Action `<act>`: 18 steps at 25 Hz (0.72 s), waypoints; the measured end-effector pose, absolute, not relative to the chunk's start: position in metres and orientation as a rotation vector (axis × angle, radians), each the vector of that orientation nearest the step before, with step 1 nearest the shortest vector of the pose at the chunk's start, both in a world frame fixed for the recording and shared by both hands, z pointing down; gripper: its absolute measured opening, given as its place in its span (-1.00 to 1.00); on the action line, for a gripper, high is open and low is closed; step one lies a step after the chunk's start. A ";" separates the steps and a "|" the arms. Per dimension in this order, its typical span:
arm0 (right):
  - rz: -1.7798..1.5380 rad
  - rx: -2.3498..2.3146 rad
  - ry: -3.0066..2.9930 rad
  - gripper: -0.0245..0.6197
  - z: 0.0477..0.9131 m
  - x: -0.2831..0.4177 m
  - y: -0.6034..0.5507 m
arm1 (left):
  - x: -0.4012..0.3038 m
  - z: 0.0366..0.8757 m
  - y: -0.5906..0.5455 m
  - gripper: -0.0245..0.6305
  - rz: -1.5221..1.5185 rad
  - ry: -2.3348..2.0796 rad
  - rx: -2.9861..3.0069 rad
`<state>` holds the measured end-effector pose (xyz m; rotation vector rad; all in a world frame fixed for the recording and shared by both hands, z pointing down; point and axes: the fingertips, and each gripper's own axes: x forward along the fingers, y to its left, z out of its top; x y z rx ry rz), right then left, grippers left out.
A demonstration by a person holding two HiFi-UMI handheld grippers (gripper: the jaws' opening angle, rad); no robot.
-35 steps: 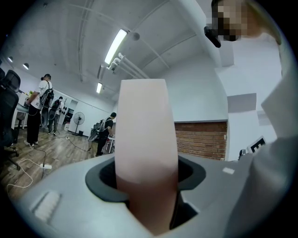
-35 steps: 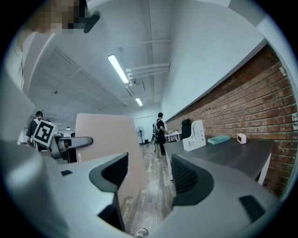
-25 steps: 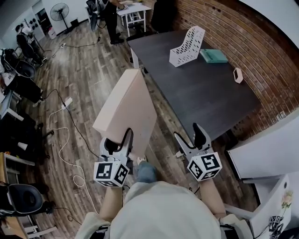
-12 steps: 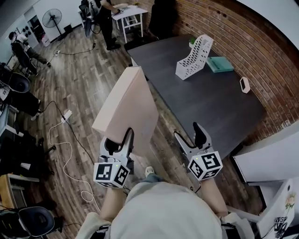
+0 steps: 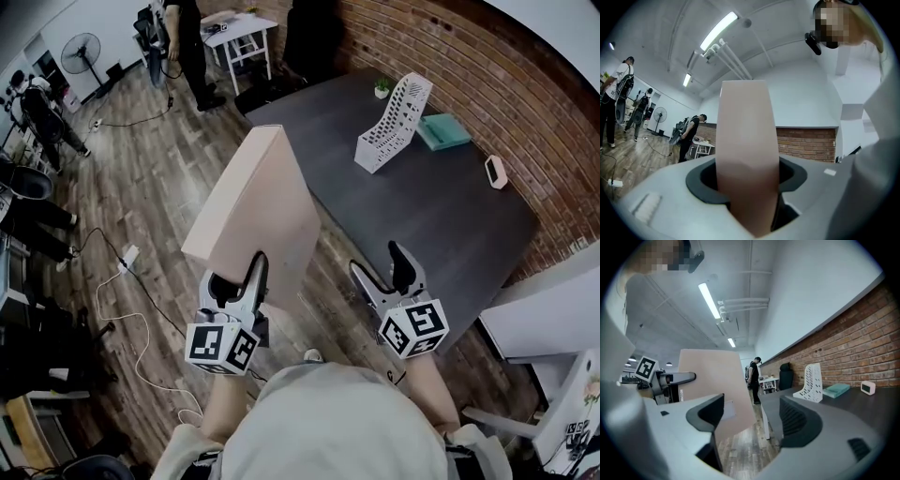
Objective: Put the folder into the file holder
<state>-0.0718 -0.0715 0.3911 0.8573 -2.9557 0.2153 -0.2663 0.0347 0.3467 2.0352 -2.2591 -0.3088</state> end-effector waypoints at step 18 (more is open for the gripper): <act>0.265 1.025 -2.882 0.16 0.412 -0.075 -0.135 | -0.275 0.318 -0.127 -0.11 -0.369 -2.071 2.315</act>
